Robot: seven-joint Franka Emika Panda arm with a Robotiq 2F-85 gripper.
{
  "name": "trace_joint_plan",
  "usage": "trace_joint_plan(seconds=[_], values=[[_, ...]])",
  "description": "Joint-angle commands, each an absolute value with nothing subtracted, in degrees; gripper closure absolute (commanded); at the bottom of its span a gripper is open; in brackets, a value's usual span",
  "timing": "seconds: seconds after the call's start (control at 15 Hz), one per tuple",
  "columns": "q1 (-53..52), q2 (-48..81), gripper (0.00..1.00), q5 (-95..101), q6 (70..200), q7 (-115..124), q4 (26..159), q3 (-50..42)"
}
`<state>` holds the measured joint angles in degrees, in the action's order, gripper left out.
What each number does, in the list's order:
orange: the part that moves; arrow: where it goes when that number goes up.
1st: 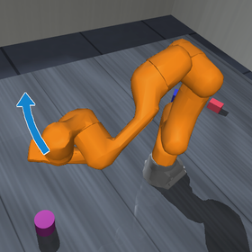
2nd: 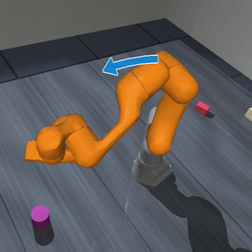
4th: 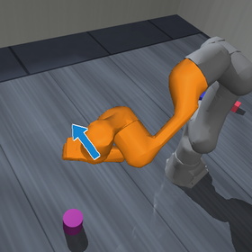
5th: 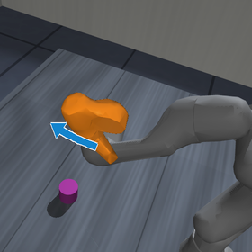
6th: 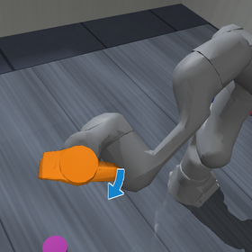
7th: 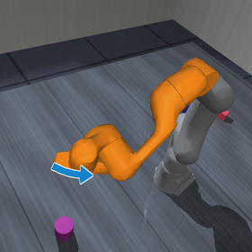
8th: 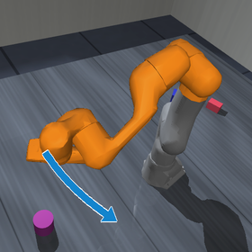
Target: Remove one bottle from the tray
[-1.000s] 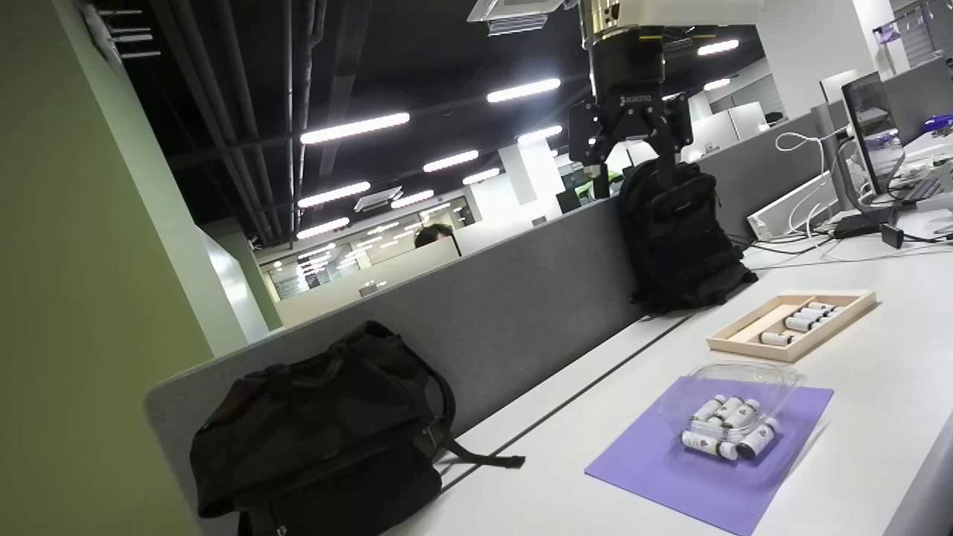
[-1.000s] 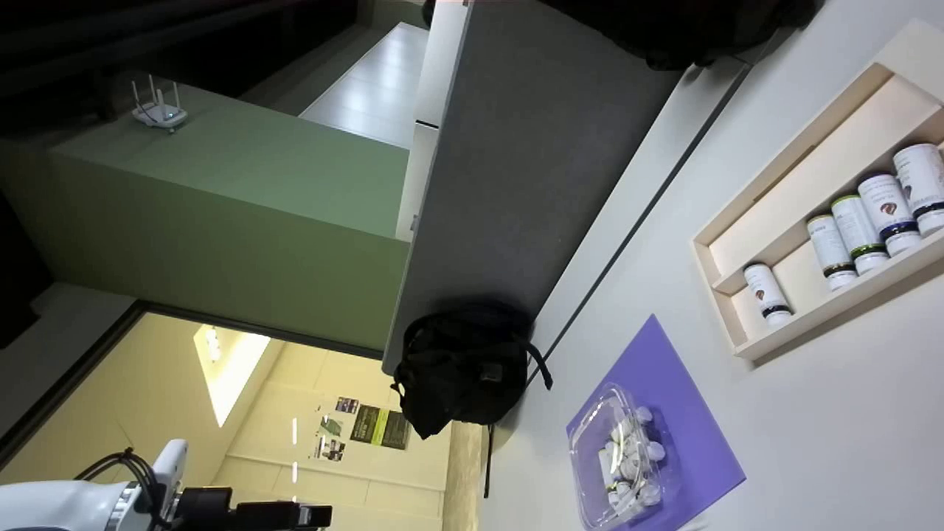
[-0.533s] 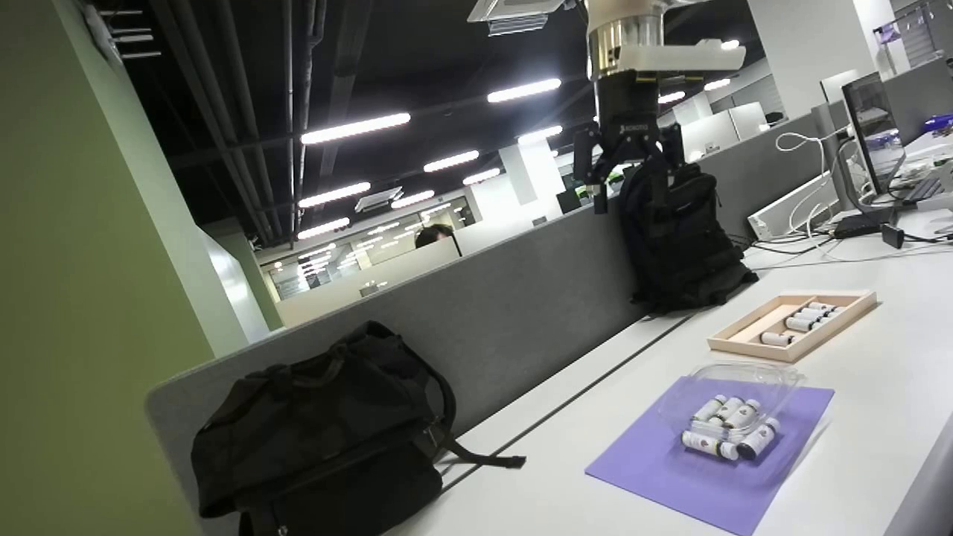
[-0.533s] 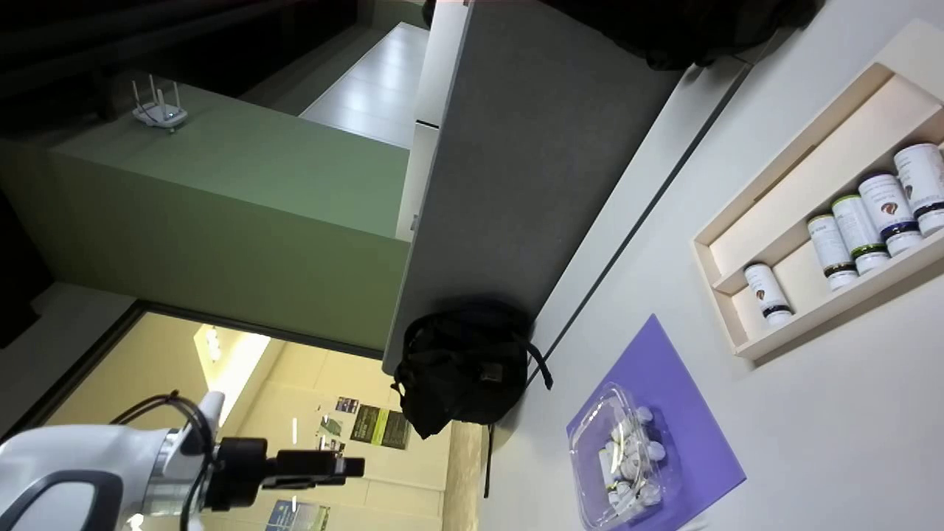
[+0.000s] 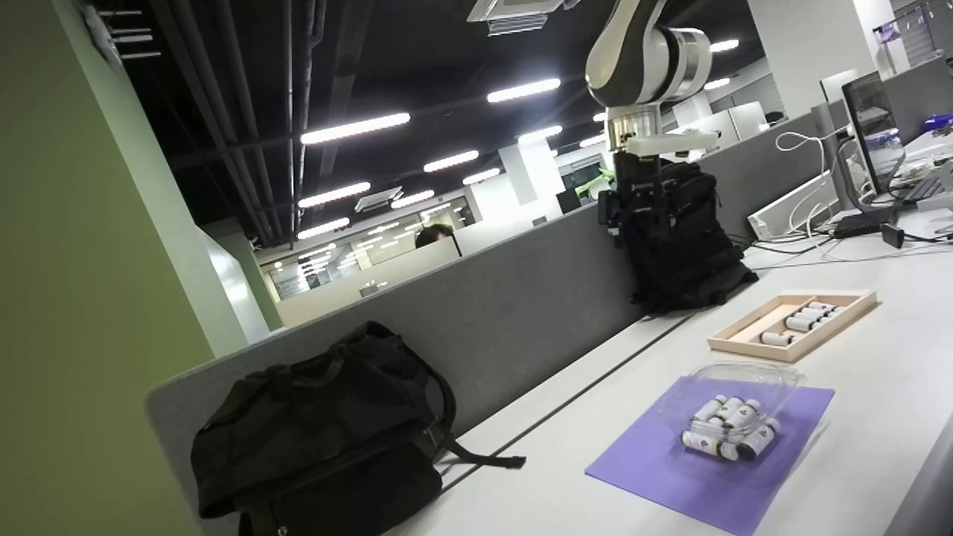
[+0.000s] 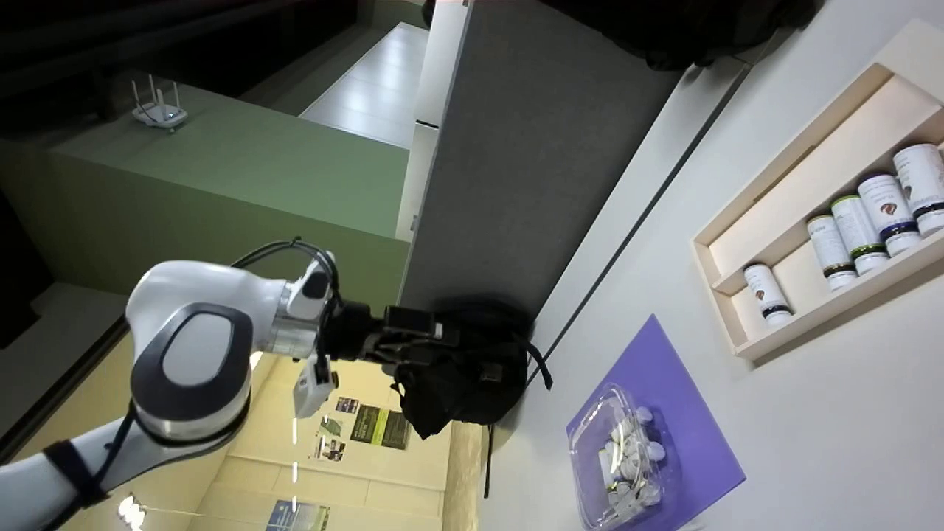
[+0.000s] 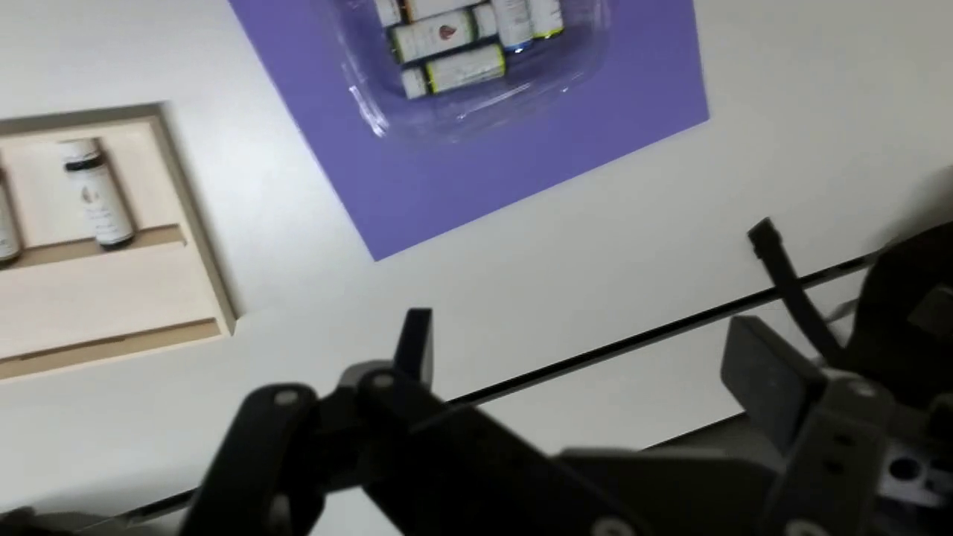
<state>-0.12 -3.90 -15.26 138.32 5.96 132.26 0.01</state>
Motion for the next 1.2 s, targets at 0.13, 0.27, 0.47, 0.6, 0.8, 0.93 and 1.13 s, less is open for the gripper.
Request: trace_joint_plan(seconds=[0.13,0.27,0.47,0.6,0.8,0.93,1.13], values=[[0.3,-1.4,0.00,-14.8,138.4,5.4,130.8,-0.3],[-0.2,-2.2,0.00,-14.9,138.4,5.5,131.2,0.1],[0.4,-0.9,0.00,-15.7,140.9,4.1,131.6,-0.6],[1.5,1.9,0.00,-16.7,145.5,3.7,132.6,-1.7],[3.6,6.4,0.00,-23.4,151.8,-4.7,134.4,-2.7],[5.9,9.7,0.00,-31.4,155.5,-13.7,134.8,-1.4],[8.6,14.4,0.00,-40.8,157.6,-26.9,134.5,0.4]])
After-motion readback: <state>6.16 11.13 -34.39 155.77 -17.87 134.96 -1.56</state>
